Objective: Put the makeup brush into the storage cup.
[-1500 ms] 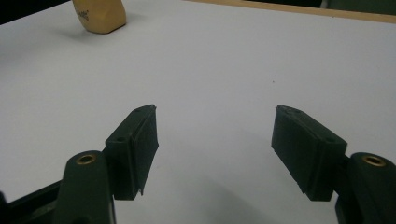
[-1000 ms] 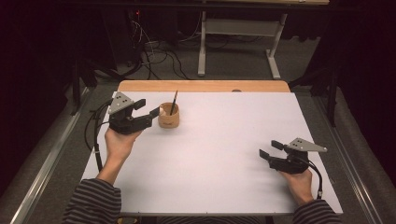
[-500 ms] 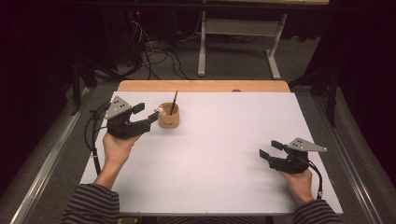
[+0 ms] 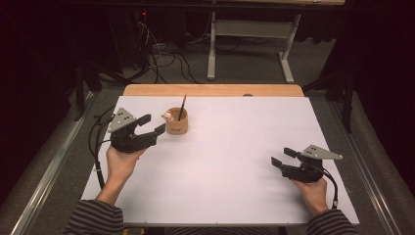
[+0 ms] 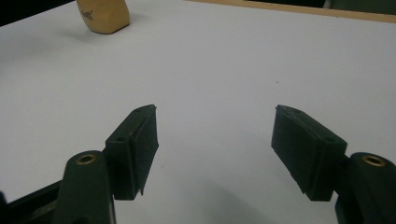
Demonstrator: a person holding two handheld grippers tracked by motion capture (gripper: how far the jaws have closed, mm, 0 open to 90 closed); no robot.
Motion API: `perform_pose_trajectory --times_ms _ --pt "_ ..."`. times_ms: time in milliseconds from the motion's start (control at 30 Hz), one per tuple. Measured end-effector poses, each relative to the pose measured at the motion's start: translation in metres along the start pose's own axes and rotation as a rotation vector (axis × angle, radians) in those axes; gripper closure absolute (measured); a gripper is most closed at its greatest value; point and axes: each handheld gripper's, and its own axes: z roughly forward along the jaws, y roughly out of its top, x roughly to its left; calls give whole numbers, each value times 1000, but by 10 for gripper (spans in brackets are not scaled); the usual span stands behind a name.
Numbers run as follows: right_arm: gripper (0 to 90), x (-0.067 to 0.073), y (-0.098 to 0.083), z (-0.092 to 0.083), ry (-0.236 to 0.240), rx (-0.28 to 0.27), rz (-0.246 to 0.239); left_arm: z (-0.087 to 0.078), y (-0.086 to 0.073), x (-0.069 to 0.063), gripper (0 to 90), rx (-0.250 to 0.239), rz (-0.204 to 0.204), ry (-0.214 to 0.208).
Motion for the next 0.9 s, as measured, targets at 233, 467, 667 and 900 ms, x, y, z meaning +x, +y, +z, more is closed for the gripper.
perform_pose_trajectory --times_ms 233,467,667,900 --pt "333 1 0 0 1 0 0 -6 -5 -2 368 -5 -4 -6" --pt "334 1 0 0 -2 1 2 -7 -11 -5 365 6 -10 -16" --pt "334 1 0 0 -1 -1 -1 -7 -17 -8 364 11 -20 -26" --pt "334 1 0 0 -1 -1 -3 -7 -22 -9 362 16 -32 -37"
